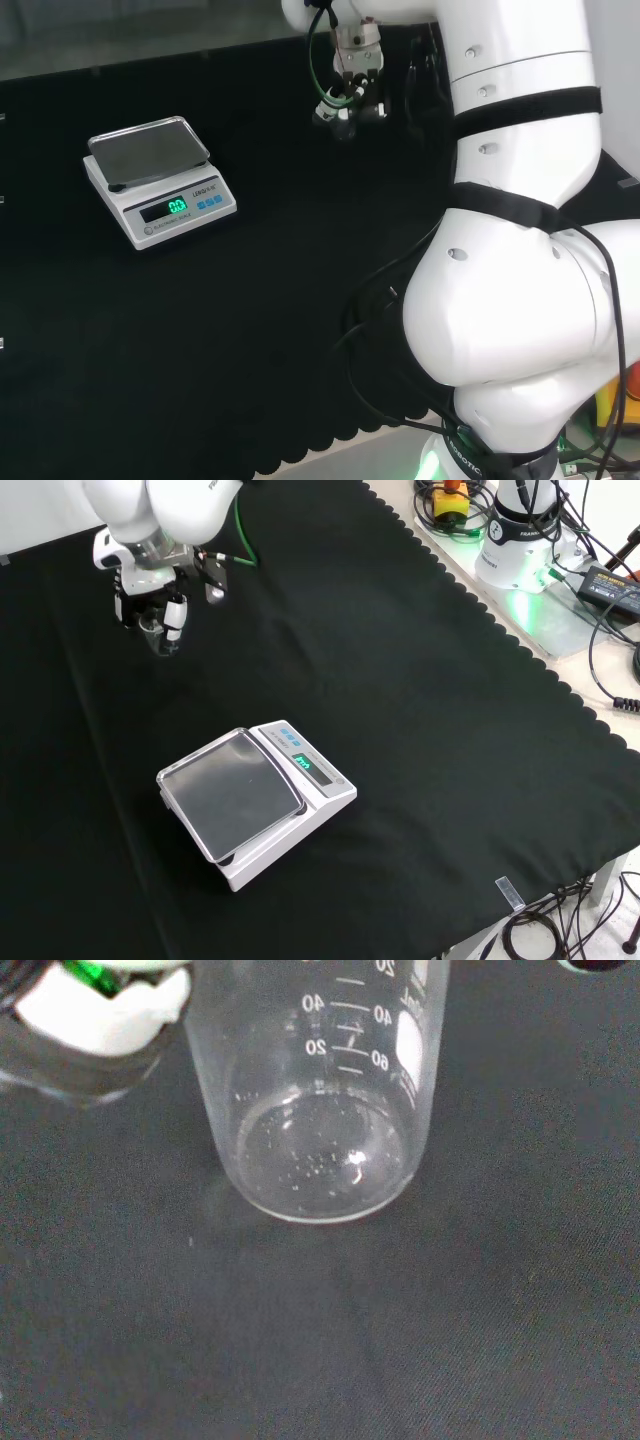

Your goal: Pick up the beaker.

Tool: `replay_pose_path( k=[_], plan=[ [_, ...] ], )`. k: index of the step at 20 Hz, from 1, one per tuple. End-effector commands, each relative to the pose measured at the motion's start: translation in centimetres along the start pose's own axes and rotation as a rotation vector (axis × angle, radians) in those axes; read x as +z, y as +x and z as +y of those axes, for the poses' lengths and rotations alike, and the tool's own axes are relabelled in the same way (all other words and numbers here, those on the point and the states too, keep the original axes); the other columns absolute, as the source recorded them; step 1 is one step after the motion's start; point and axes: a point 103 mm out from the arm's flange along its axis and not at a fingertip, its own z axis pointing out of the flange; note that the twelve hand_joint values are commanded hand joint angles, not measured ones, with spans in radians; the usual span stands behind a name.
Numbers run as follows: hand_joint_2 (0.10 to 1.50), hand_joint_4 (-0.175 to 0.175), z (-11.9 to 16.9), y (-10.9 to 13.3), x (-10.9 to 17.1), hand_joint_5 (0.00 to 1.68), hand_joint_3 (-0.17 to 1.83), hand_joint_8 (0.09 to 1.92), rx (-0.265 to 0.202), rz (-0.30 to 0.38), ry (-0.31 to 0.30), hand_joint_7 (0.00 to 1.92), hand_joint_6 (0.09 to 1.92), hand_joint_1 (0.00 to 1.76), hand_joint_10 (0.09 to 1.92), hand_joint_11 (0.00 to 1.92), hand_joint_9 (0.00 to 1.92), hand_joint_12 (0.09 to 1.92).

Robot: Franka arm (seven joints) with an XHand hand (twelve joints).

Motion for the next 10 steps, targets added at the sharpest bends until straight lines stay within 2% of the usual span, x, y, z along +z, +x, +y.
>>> replay_pose_path(
  k=[1, 3, 8, 10],
  plan=[
    [0.56, 0.175, -2.3, -1.0, -4.5, 1.39, 0.77, 0.43, -0.043, 0.024, -0.037, 1.72, 0.52, 1.16, 0.38, 0.97, 1.64, 1.13],
    [0.55, 0.175, -3.4, -1.5, -6.1, 1.39, 0.78, 0.42, -0.060, 0.049, -0.041, 1.72, 0.52, 1.16, 0.37, 0.98, 1.65, 1.13],
    [0.54, 0.175, -7.0, -2.8, -10.8, 1.40, 0.80, 0.42, -0.115, 0.212, -0.041, 1.73, 0.52, 1.16, 0.36, 1.00, 1.67, 1.11],
    [0.53, 0.175, -8.9, -3.2, -12.8, 1.40, 0.80, 0.41, -0.132, 0.254, -0.050, 1.73, 0.52, 1.16, 0.35, 1.00, 1.67, 1.11]
  ],
)
